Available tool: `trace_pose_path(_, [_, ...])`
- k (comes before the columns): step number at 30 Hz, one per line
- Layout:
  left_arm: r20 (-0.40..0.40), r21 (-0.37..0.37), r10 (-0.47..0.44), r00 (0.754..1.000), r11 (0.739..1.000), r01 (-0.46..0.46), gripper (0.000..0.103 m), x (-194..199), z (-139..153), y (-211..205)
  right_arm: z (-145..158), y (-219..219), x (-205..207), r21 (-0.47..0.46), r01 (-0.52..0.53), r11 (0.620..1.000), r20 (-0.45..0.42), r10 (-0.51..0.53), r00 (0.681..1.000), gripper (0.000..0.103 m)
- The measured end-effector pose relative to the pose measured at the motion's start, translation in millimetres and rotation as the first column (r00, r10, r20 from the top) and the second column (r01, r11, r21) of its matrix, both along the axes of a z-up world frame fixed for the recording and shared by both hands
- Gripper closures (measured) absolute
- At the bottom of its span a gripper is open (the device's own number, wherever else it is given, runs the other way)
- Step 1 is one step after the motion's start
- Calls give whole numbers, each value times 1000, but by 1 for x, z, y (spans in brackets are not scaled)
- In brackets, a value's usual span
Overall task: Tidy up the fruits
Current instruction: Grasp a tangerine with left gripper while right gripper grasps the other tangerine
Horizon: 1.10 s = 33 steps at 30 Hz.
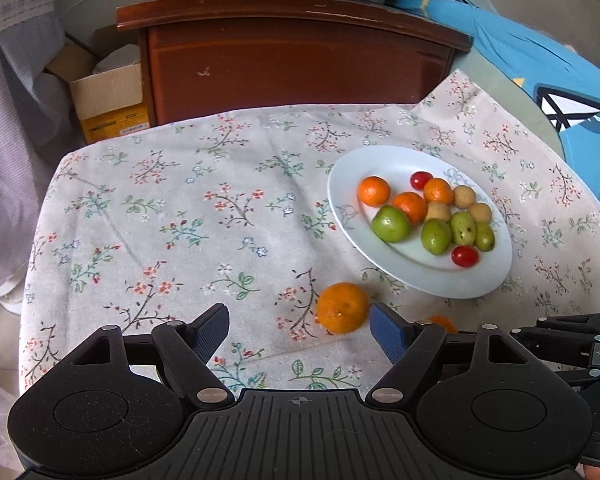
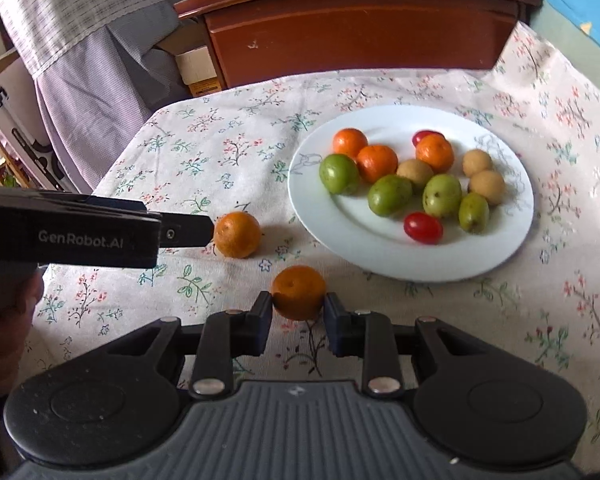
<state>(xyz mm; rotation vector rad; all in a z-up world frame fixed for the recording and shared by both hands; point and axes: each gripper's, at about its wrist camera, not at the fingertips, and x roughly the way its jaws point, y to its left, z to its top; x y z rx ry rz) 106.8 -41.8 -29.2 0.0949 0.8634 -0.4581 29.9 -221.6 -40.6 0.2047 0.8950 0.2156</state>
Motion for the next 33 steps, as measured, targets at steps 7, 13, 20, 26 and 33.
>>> trace_pose_path(7, [15, -6, -38, 999, 999, 38, 27, 4, -9, -13, -2, -3, -2, 14, 12, 1000, 0, -12, 1000, 72])
trace_pose_path(13, [-5, -21, -48, 999, 999, 47, 34, 10, -17, -17, -2, 0, 0, 16, 5, 1000, 18, -6, 1000, 66])
trace_pose_path(20, [-23, -20, -50, 999, 999, 49, 50, 13, -25, -21, -5, 3, 4, 11, -5, 1000, 31, 4, 1000, 63])
trace_pose_path(26, [-26, -28, -64, 998, 998, 64, 68, 13, -25, -23, -6, 9, 5, -17, -20, 1000, 49, 21, 999, 63])
trace_pose_path(33, [-21, -26, -63, 998, 998, 62, 71, 12, -23, -23, -6, 8, 7, -30, -9, 1000, 53, 10, 999, 72])
